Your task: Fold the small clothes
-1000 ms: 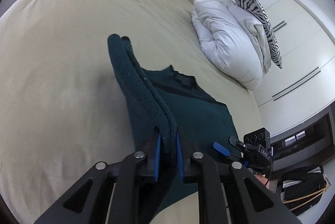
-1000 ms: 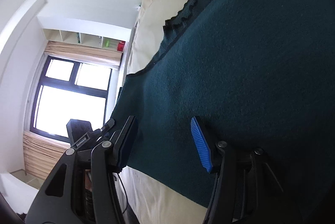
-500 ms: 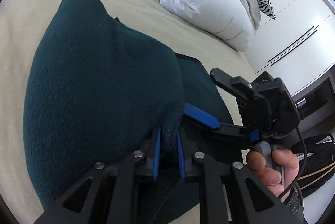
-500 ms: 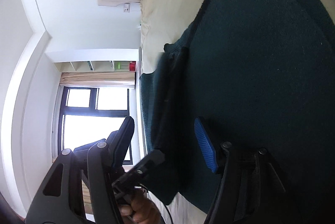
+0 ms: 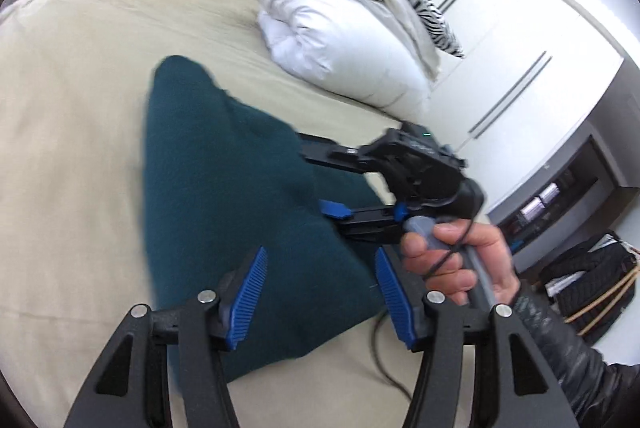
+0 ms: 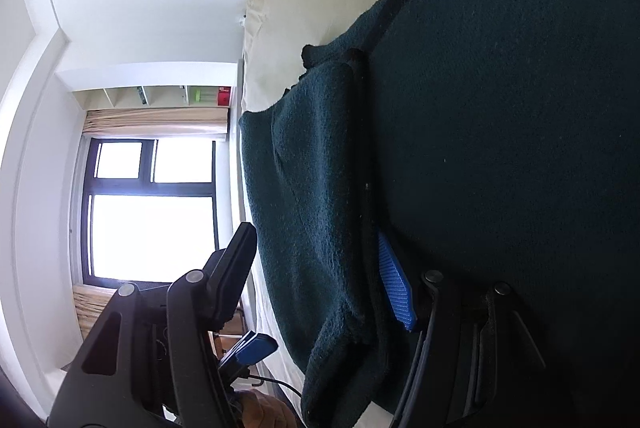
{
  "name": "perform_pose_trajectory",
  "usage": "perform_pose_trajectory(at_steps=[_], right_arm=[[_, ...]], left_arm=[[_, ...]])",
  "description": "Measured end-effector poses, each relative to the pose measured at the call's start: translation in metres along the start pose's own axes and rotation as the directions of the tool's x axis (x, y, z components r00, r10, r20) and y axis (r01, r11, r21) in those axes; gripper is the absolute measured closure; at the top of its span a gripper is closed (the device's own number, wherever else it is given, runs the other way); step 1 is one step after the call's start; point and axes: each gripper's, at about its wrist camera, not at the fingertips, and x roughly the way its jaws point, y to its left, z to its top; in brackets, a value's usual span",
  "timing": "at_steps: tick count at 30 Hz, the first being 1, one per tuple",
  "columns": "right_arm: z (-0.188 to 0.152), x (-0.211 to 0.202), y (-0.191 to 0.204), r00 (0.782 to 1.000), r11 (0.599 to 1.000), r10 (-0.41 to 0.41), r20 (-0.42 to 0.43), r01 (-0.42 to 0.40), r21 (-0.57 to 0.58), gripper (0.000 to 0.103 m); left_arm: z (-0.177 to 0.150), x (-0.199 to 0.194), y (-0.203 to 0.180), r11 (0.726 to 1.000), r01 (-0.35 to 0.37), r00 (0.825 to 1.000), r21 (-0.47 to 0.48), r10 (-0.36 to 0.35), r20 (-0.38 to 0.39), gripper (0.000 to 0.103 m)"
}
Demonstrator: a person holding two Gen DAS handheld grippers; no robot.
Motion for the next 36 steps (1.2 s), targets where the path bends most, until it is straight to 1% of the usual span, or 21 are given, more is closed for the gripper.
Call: perform_pose_trajectory(at_steps=[2, 4, 6, 7, 8, 9, 12, 15, 20, 21, 25, 28, 31, 36], right_arm=[[0.001, 0.010, 0.006, 1.000, 0.999, -0.030, -0.009, 0.030, -0.019, 0.045], [-0.001, 0.017, 0.011, 0.996, 0.995, -0.088, 0.001, 0.088, -0.037, 0.054], [-0.004, 0.027, 0.013, 0.991, 0.989, -0.137, -0.008, 0.136, -0.056, 0.076], [-0.005, 0.032, 0.011, 0.986, 0.984, -0.165, -0.014, 0.163, -0.071, 0.079], [-0.007, 0.032, 0.009, 0.981, 0.978, -0.192, -0.013, 0.190, -0.087, 0.088], [-0.008, 0.032, 0.011, 0.976, 0.971, -0.216, 0.000, 0.215, -0.103, 0.090], [-0.007, 0.021, 0.019, 0.972, 0.961, -0.235, 0.031, 0.237, -0.140, 0.092], [-0.005, 0.001, 0.027, 0.965, 0.948, -0.256, 0.056, 0.262, -0.183, 0.092], [0.004, -0.050, 0.026, 0.949, 0.931, -0.289, 0.128, 0.310, -0.192, 0.092], [0.014, -0.042, 0.023, 0.946, 0.930, -0.295, 0.137, 0.317, -0.185, 0.092], [0.024, -0.067, 0.003, 0.934, 0.927, -0.321, 0.158, 0.344, -0.148, 0.092], [0.025, -0.076, -0.008, 0.928, 0.923, -0.337, 0.158, 0.359, -0.136, 0.092], [0.025, -0.079, -0.013, 0.927, 0.925, -0.336, 0.165, 0.358, -0.126, 0.092], [0.031, -0.082, -0.022, 0.928, 0.929, -0.334, 0.165, 0.354, -0.110, 0.092]], left_arm=[[0.002, 0.000, 0.008, 0.999, -0.008, 1.000, -0.034, 0.008, -0.006, 0.044], [0.007, 0.003, 0.014, 0.998, -0.020, 1.000, -0.057, 0.020, -0.003, 0.044], [0.008, 0.003, 0.014, 0.998, -0.032, 0.999, -0.057, 0.033, 0.003, 0.044], [0.008, 0.003, 0.014, 0.998, -0.040, 0.999, -0.054, 0.040, 0.003, 0.044], [0.008, 0.001, 0.014, 0.998, -0.044, 0.999, -0.051, 0.044, 0.005, 0.044], [0.009, 0.001, 0.013, 0.998, -0.044, 0.999, -0.048, 0.045, 0.008, 0.044], [0.014, 0.001, 0.010, 0.998, -0.049, 0.999, -0.040, 0.049, 0.010, 0.044], [0.020, 0.004, 0.005, 0.998, -0.055, 0.998, -0.029, 0.056, 0.008, 0.044], [0.026, 0.010, -0.009, 0.998, -0.067, 0.998, 0.012, 0.067, 0.000, 0.042], [0.028, 0.014, -0.012, 0.998, -0.065, 0.998, 0.020, 0.066, -0.006, 0.042], [0.031, 0.024, -0.025, 0.995, -0.073, 0.997, 0.065, 0.074, -0.021, 0.042], [0.035, 0.033, -0.037, 0.991, -0.078, 0.997, 0.105, 0.081, -0.021, 0.042], [0.041, 0.048, -0.046, 0.987, -0.085, 0.996, 0.139, 0.090, -0.029, 0.042], [0.041, 0.071, -0.052, 0.983, -0.098, 0.993, 0.154, 0.107, -0.049, 0.042]])
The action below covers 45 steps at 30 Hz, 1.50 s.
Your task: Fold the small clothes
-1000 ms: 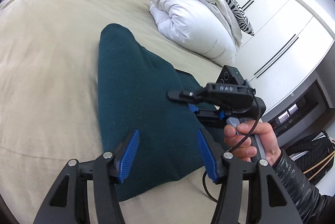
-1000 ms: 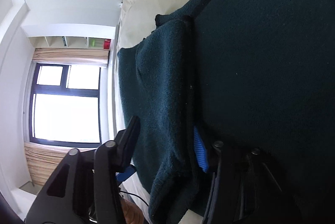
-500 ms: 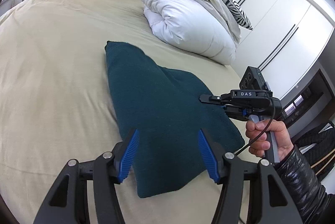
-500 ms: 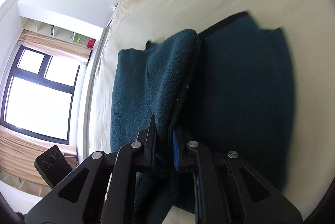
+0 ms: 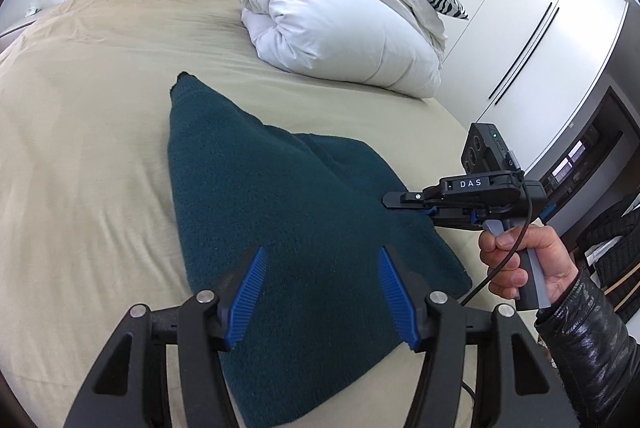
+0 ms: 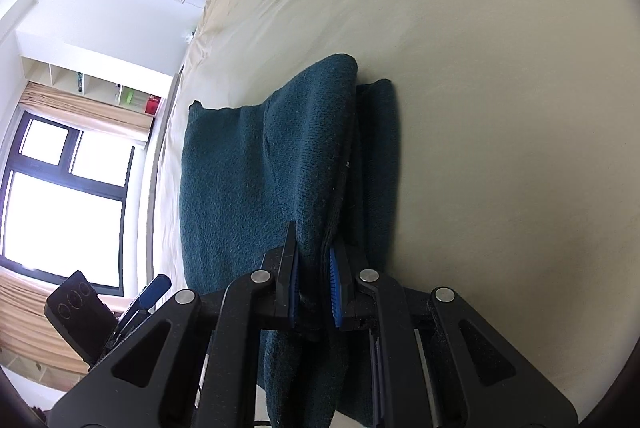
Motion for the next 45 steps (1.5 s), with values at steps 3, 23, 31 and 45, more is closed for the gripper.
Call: perform_pose_trajectory(at_steps=[3, 23, 31, 45], right_arm=[[-0.005, 0.010, -0.009, 1.000, 1.000, 0.004, 0.006, -0.004, 0.021, 0.093], [-0.097, -0.042, -0.034, 0.999, 0.998, 0.050, 0.013, -0.050, 0.037, 0.075], [-0.124, -0.023, -0.097, 0.967, 0.932, 0.244, 0.071, -0.254, 0.260, 0.095], [-0.078, -0.033, 0.020, 0.985, 0.981, 0.142, 0.094, -0.127, -0.144, 0.087]], left_arm=[[-0.003, 0.014, 0.000, 1.000, -0.022, 0.999, 0.007, 0.022, -0.024, 0.042], [-0.016, 0.027, 0.004, 0.995, -0.090, 0.993, 0.047, 0.093, -0.067, 0.041], [-0.018, 0.026, 0.012, 0.997, -0.064, 0.995, 0.038, 0.066, -0.074, 0.041], [0.049, 0.044, 0.016, 0.981, -0.181, 0.983, 0.077, 0.183, -0.025, 0.041]])
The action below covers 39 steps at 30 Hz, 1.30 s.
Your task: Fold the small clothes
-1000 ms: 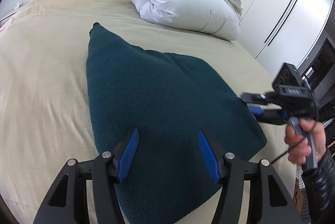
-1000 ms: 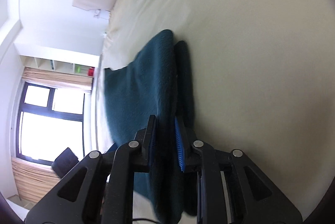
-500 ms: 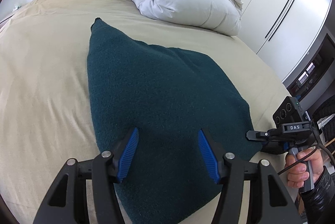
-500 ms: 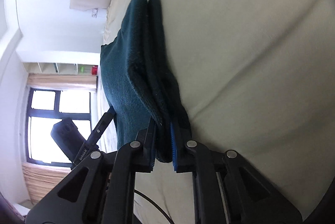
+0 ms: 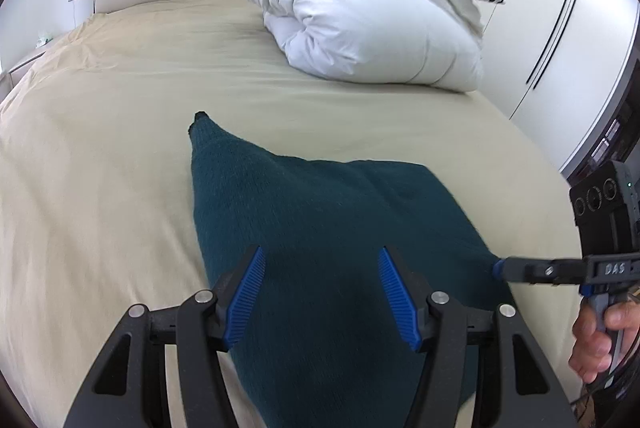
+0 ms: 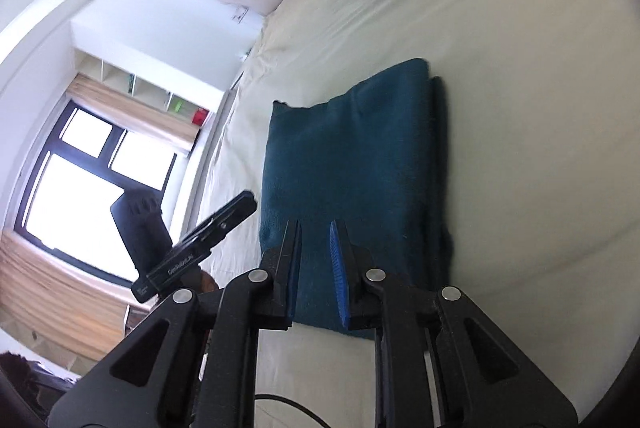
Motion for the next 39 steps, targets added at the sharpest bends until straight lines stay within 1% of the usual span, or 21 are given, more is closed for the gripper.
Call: perform_pose_trajectory(at_steps=[2, 4, 6, 8, 11, 13, 15, 17, 19, 21, 22, 23, 24, 26, 28, 30, 33, 35, 36, 38, 39], right_arm=[[0.005, 0.027, -0.010, 1.000, 0.999, -0.017, -0.024, 0.018, 0.041, 0.087], [0.007, 0.043, -0.034, 0.996, 0.994, -0.085, -0.031, 0.087, 0.071, 0.092], [0.004, 0.043, -0.059, 1.000, 0.989, 0.000, 0.000, 0.000, 0.146, 0.101], [-0.002, 0.037, -0.072, 0.999, 0.986, 0.029, 0.024, -0.032, 0.166, 0.103], [-0.006, 0.029, -0.066, 1.000, 0.991, 0.007, -0.004, -0.007, 0.132, 0.103], [-0.003, 0.018, -0.048, 1.000, 0.995, -0.010, -0.013, 0.012, 0.096, 0.098], [0.011, 0.012, -0.030, 1.000, 0.998, 0.001, 0.011, -0.001, 0.055, 0.094], [0.030, 0.012, -0.016, 0.999, 1.000, 0.022, 0.033, -0.022, 0.022, 0.091], [0.047, 0.022, -0.013, 0.999, 0.999, 0.026, 0.032, -0.026, 0.020, 0.081], [0.063, 0.035, -0.016, 0.999, 0.999, 0.022, 0.040, -0.024, 0.035, 0.061], [0.071, 0.041, -0.022, 0.998, 0.998, 0.008, 0.059, -0.012, 0.062, 0.056], [0.077, 0.049, -0.027, 0.998, 0.996, -0.006, 0.068, 0.000, 0.084, 0.052], [0.080, 0.063, -0.027, 0.998, 0.995, -0.027, 0.063, 0.021, 0.096, 0.052], [0.088, 0.079, -0.044, 0.997, 0.987, -0.067, 0.048, 0.059, 0.147, 0.054], [0.092, 0.082, -0.062, 0.998, 0.984, -0.018, 0.066, 0.007, 0.177, 0.061], [0.093, 0.081, -0.070, 0.997, 0.985, -0.023, 0.071, 0.010, 0.170, 0.075], [0.087, 0.069, -0.080, 0.995, 0.981, 0.008, 0.104, -0.028, 0.190, 0.075], [0.081, 0.050, -0.069, 0.991, 0.984, -0.050, 0.127, 0.027, 0.176, 0.071], [0.076, 0.041, -0.062, 0.989, 0.986, -0.065, 0.134, 0.044, 0.159, 0.069], [0.060, 0.022, -0.037, 0.990, 0.995, 0.011, 0.139, -0.025, 0.101, 0.068], [0.049, 0.016, -0.025, 0.990, 0.996, 0.046, 0.130, -0.056, 0.072, 0.062]], left_arm=[[0.002, 0.021, 0.004, 0.998, -0.058, 0.997, 0.019, 0.059, -0.049, 0.039], [-0.001, 0.032, 0.014, 0.998, -0.056, 0.996, -0.004, 0.056, -0.069, 0.037], [-0.001, 0.035, 0.027, 0.998, -0.023, 0.998, -0.062, 0.019, -0.066, 0.035], [-0.004, 0.036, 0.029, 0.998, -0.021, 0.998, -0.053, 0.018, -0.060, 0.035], [-0.006, 0.031, 0.023, 0.999, -0.047, 0.997, 0.003, 0.047, -0.054, 0.035], [-0.001, 0.019, 0.021, 0.998, -0.067, 0.997, -0.016, 0.066, -0.041, 0.038], [0.008, 0.003, 0.017, 0.997, -0.068, 0.997, -0.031, 0.069, 0.031, 0.038], [0.018, 0.000, 0.010, 0.997, -0.076, 0.995, 0.002, 0.075, 0.069, 0.038], [0.024, 0.011, 0.008, 0.995, -0.096, 0.995, 0.035, 0.094, 0.043, 0.038], [0.021, 0.039, 0.016, 0.993, -0.110, 0.992, 0.034, 0.112, -0.053, 0.038], [0.018, 0.048, 0.022, 0.995, -0.100, 0.991, 0.023, 0.102, -0.081, 0.034], [0.015, 0.054, 0.028, 0.996, -0.085, 0.994, 0.005, 0.085, -0.075, 0.031], [0.014, 0.056, 0.034, 0.997, -0.075, 0.995, -0.015, 0.074, -0.069, 0.024], [0.013, 0.060, 0.041, 0.997, -0.056, 0.996, -0.044, 0.053, -0.072, 0.021], [0.012, 0.062, 0.044, 0.998, -0.046, 0.997, -0.043, 0.043, -0.067, 0.018], [0.010, 0.062, 0.049, 0.998, -0.024, 0.998, -0.060, 0.021, -0.063, 0.018], [0.008, 0.048, 0.052, 0.996, -0.010, 0.999, -0.084, 0.006, -0.049, 0.018], [0.004, 0.030, 0.053, 0.993, -0.023, 0.999, -0.118, 0.019, -0.033, 0.021], [0.000, 0.018, 0.056, 0.989, -0.007, 1.000, -0.145, 0.005, -0.012, 0.023], [-0.008, 0.006, 0.057, 0.988, 0.013, 1.000, -0.156, -0.012, 0.004, 0.024], [-0.013, 0.002, 0.054, 0.990, 0.006, 1.000, -0.144, -0.005, 0.004, 0.024]])
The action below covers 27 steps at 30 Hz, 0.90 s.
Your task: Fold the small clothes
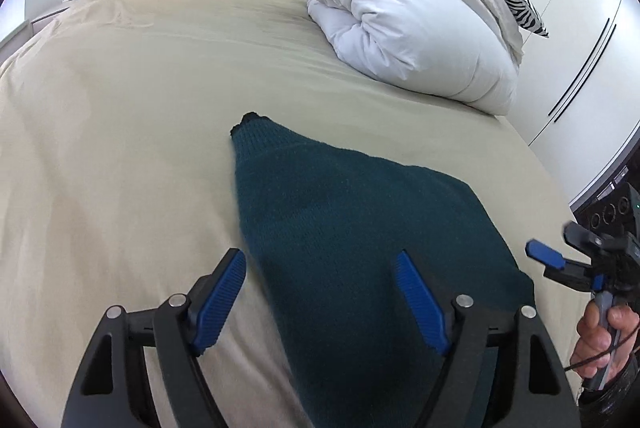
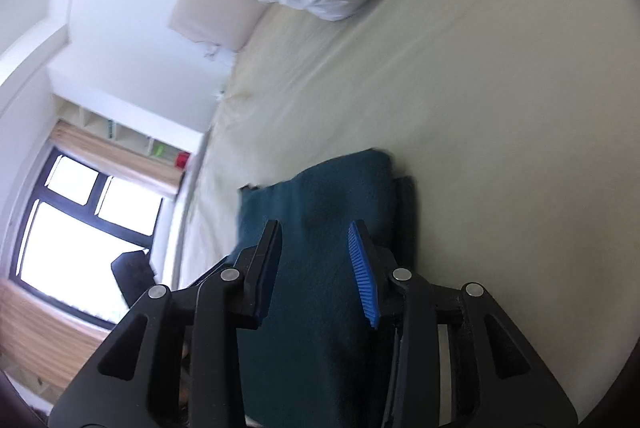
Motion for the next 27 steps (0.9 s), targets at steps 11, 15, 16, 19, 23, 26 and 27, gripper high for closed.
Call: perform_pose_trajectory(at_steps=[11, 15, 16, 19, 23, 26, 27], right_arm=[[-0.086, -0.056, -0.015, 1.000, 0.999, -0.001, -0.003, 0.001, 0.039, 0.037], [-0.061, -0.064, -0.018, 0.996, 0.996, -0.083, 0.033, 0.082, 0.039, 0.025], [-0.053, -0.057, -0.021, 0.997, 0.996, -0.079, 0.015, 0.078, 0.046, 0.025], [-0.039, -0.030, -0.033, 0.997, 0.993, -0.050, -0.052, 0.055, 0.105, 0.025], [-0.036, 0.010, -0.032, 0.986, 0.993, -0.068, -0.154, 0.082, 0.090, 0.027], [-0.031, 0.033, -0.024, 0.973, 0.992, -0.102, -0.208, 0.115, 0.048, 0.036], [-0.030, 0.038, -0.023, 0.966, 0.990, -0.122, -0.228, 0.134, 0.037, 0.043]], left_arm=[[-0.037, -0.025, 0.016, 0.988, 0.066, 0.998, -0.136, -0.068, -0.008, 0.024], [-0.037, -0.012, 0.032, 0.956, 0.121, 0.988, -0.266, -0.142, -0.061, 0.024], [-0.036, -0.007, 0.032, 0.951, 0.139, 0.983, -0.278, -0.165, -0.075, 0.024], [-0.036, 0.005, 0.026, 0.947, 0.159, 0.975, -0.279, -0.195, -0.107, 0.024], [-0.029, 0.014, 0.019, 0.951, 0.158, 0.974, -0.265, -0.194, -0.114, 0.024], [-0.025, 0.025, 0.018, 0.944, 0.173, 0.966, -0.279, -0.219, -0.140, 0.040], [-0.024, 0.026, 0.017, 0.945, 0.168, 0.966, -0.280, -0.214, -0.144, 0.044]])
